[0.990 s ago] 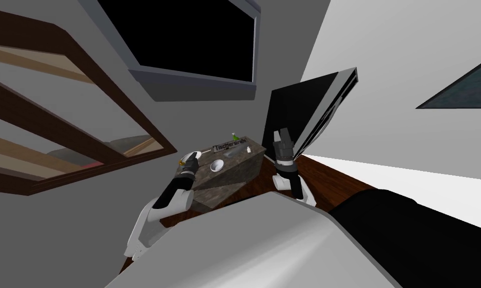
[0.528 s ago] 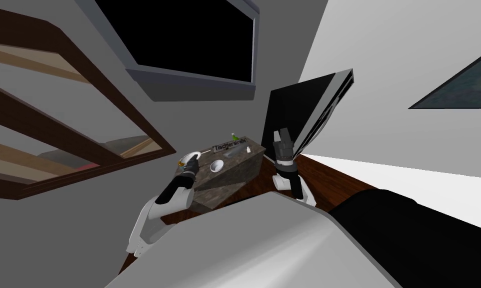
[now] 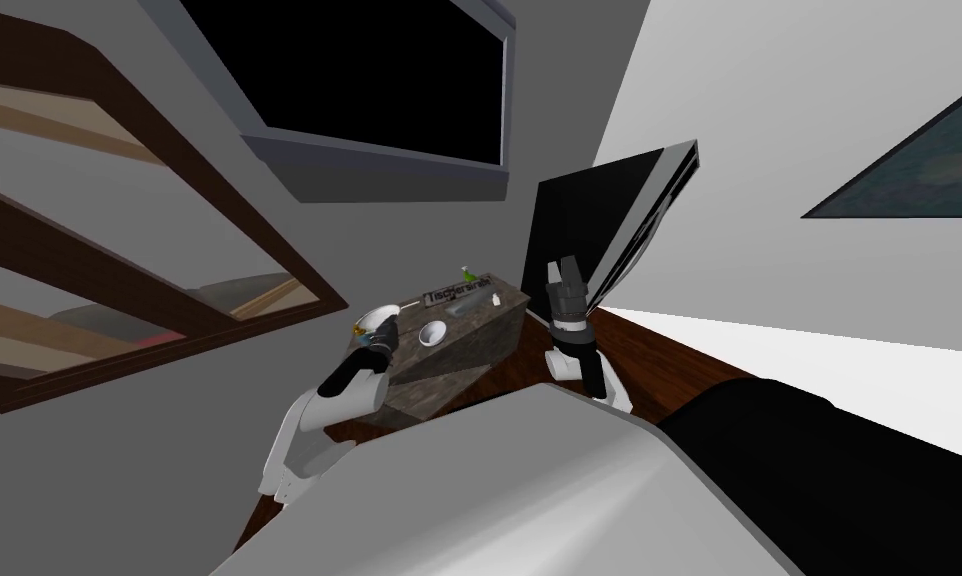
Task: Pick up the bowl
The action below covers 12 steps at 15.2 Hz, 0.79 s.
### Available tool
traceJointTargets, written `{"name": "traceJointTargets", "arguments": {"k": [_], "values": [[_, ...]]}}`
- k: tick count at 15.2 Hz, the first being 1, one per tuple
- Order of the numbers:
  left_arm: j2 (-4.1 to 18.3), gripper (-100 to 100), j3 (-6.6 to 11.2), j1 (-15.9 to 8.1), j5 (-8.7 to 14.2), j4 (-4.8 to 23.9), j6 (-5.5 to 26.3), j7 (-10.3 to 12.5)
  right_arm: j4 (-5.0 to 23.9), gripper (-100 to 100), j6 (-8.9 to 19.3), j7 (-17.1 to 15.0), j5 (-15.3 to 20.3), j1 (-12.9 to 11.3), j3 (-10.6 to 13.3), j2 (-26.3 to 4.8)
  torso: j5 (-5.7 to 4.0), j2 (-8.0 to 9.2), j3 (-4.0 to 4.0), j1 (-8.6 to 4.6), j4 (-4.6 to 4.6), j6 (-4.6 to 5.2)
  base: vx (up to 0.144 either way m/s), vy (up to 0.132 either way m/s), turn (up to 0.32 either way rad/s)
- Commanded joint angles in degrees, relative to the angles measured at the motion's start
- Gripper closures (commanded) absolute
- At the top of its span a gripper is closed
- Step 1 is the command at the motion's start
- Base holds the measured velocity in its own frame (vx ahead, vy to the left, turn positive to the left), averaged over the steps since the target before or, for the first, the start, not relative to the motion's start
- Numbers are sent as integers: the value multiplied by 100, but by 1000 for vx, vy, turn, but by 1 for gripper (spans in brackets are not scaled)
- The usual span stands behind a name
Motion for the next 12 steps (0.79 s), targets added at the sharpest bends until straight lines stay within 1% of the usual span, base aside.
{"name": "traceJointTargets", "arguments": {"k": [1, 2, 3, 4, 6, 7, 8, 10, 11, 12], "values": [[-4, -100, 11, -76, -6, 42, 286, 14, 0, 0, 0, 0, 0, 0, 0, 0, 0, 0, 0, 0, 0, 0, 17, 4, -55], [-4, -100, 11, -76, -6, 42, 411, 14, 0, 0, 0, 0, 0, 0, 0, 0, 0, -1, -1, 0, 0, 0, 12, 4, -24], [-4, -100, 11, -76, -6, 42, 449, 14, 0, 0, 0, 0, 0, 0, 0, 0, 0, -1, -1, 0, -1, -1, 8, 2, -3], [-13, -100, 25, -168, -15, 93, 625, 29, 0, 0, 0, 0, 0, 0, 0, 0, 0, 0, 0, 0, 0, -2, 14, 0, -41], [-13, -100, 25, -168, -15, 93, 845, 29, 0, 0, 0, 0, 0, 0, 0, 0, 0, -2, -1, -2, -1, 0, 19, -1, -42], [-13, -100, 25, -168, -15, 93, 881, 29, 0, 0, 0, 0, 0, 0, 0, 0, 0, -2, -1, -2, -1, -1, 10, 0, 3], [-28, -100, 40, -257, -24, 149, 1072, 41, 0, 0, 0, 0, 0, 0, 0, 0, 0, -1, -1, -2, -1, -2, 18, -4, -29], [-28, -100, 40, -257, -24, 149, 1287, 41, 0, 0, 0, 0, 0, 0, 0, 0, -1, -4, -2, -4, -1, 0, 20, -4, -37], [-28, -100, 40, -257, -24, 149, 1299, 41, 0, 0, 0, 0, 0, 0, 0, 0, -1, -3, -2, -3, -1, -1, 11, -1, -3], [-47, -100, 55, -343, -33, 208, 1493, 52, 0, 0, 0, 0, 0, 0, 0, 0, -1, -1, -1, -3, -1, -1, 16, -6, -36]]}}
